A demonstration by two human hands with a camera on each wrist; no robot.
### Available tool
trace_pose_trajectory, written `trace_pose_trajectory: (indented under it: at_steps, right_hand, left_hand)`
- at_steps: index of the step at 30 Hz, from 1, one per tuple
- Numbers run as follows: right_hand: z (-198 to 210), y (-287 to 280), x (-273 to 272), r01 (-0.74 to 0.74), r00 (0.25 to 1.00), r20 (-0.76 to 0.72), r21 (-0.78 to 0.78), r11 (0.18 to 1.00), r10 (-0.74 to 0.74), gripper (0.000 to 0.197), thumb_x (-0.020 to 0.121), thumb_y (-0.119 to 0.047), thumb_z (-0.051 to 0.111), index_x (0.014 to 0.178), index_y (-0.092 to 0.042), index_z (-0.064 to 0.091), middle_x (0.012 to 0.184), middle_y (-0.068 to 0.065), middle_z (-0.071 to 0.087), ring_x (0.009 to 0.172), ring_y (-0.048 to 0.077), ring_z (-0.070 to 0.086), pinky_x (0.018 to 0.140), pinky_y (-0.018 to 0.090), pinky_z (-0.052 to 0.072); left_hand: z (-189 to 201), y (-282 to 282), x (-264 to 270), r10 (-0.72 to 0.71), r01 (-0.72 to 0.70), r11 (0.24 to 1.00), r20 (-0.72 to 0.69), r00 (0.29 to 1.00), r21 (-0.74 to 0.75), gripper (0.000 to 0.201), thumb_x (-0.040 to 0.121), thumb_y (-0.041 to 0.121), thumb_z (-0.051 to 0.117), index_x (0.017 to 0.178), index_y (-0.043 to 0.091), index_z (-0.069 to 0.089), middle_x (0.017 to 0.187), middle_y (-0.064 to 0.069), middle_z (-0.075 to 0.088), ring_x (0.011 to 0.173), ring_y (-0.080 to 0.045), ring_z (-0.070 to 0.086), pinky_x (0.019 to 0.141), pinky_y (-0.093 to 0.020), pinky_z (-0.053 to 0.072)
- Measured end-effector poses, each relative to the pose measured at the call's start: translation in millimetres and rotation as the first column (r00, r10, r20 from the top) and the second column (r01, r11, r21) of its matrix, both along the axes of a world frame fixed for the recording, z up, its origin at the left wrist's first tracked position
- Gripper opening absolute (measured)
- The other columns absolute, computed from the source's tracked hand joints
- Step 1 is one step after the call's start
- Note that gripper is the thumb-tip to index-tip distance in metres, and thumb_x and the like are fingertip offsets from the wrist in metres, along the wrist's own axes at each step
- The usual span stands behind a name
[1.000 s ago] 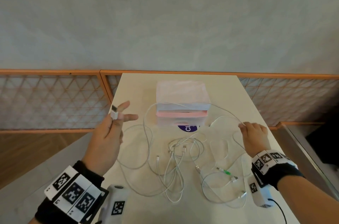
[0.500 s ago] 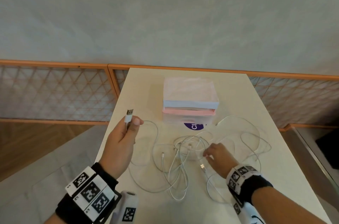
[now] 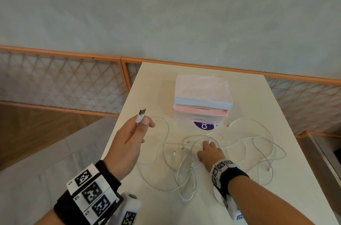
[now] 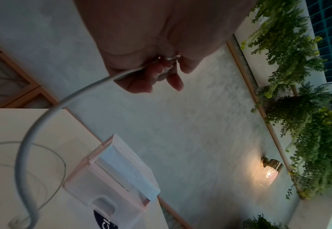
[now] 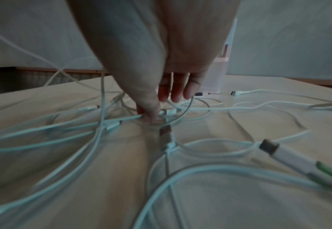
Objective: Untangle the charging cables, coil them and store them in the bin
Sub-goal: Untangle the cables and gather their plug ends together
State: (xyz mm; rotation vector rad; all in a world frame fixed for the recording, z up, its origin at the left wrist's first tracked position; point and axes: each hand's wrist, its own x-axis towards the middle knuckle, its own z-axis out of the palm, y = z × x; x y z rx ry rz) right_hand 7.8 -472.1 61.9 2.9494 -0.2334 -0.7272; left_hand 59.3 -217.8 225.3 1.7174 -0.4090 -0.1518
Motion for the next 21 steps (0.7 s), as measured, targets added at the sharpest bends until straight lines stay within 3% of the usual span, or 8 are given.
trace_pose_trajectory:
  at_steps: [6,10,12,15,17,21]
  right_hand:
    - [23,-11,1,-0.074,0.98,0.192,0.137,0.988,0.047,0.022,0.088,-0.011,0.048,0.102,-0.027,0.056,0.108,-0.002,0.056,0.107,0.023,0.048,0.094,0.035,0.035]
    - [46,-7,1,0.02,0.963,0.228,0.474,0.881,-0.144,0.014,0.089,-0.023,0.056,0.096,-0.025,0.067,0.095,-0.003,0.06,0.094,0.017,0.057,0.085,0.027,0.042]
    - [56,-2,1,0.027,0.942,0.258,0.581,0.813,-0.216,0.014,0.087,-0.021,0.06,0.094,-0.021,0.071,0.088,-0.004,0.057,0.084,0.014,0.054,0.082,0.022,0.041]
    - [71,11,-1,0.02,0.913,0.294,0.658,0.753,-0.281,0.022,0.09,-0.012,0.05,0.099,-0.018,0.069,0.079,-0.015,0.044,0.076,0.009,0.049,0.079,0.022,0.04]
    - [83,21,-3,0.02,0.879,0.301,0.751,0.66,-0.369,0.019,0.088,-0.01,0.05,0.098,-0.02,0.063,0.077,-0.017,0.053,0.071,0.005,0.052,0.077,0.027,0.047]
    - [119,36,-6,-0.046,0.825,0.251,0.923,0.382,-0.506,0.018,0.081,-0.006,0.064,0.095,-0.013,0.054,0.087,-0.004,0.068,0.074,0.006,0.06,0.079,0.031,0.055]
  left_hand:
    - [-7,5,1,-0.008,0.008,1.0,-0.029,1.0,0.023,0.031,0.09,0.047,0.045,0.083,0.021,0.061,0.07,0.032,0.058,0.067,0.01,0.052,0.058,-0.002,0.038]
    - [-11,-1,2,-0.048,0.048,0.999,-0.024,0.999,0.013,0.034,0.085,0.047,0.04,0.086,0.022,0.063,0.066,0.031,0.057,0.067,0.008,0.052,0.061,-0.004,0.039]
    - [-13,-4,3,-0.069,0.069,0.998,-0.014,0.998,0.009,0.035,0.086,0.044,0.038,0.089,0.021,0.063,0.062,0.03,0.056,0.066,0.006,0.051,0.062,-0.006,0.04]
    - [-19,-8,5,-0.111,0.111,0.994,-0.022,0.994,0.0,0.032,0.09,0.041,0.036,0.092,0.027,0.064,0.059,0.023,0.053,0.061,0.0,0.047,0.064,-0.012,0.043]
    - [-24,-11,7,-0.138,0.138,0.99,-0.041,0.99,-0.012,0.028,0.096,0.036,0.037,0.095,0.032,0.066,0.065,0.016,0.051,0.063,-0.002,0.047,0.066,-0.016,0.045]
    - [-24,-20,7,-0.21,0.211,0.977,-0.058,0.976,0.011,0.028,0.099,0.023,0.037,0.108,0.032,0.062,0.087,0.005,0.065,0.074,-0.007,0.057,0.075,-0.022,0.049]
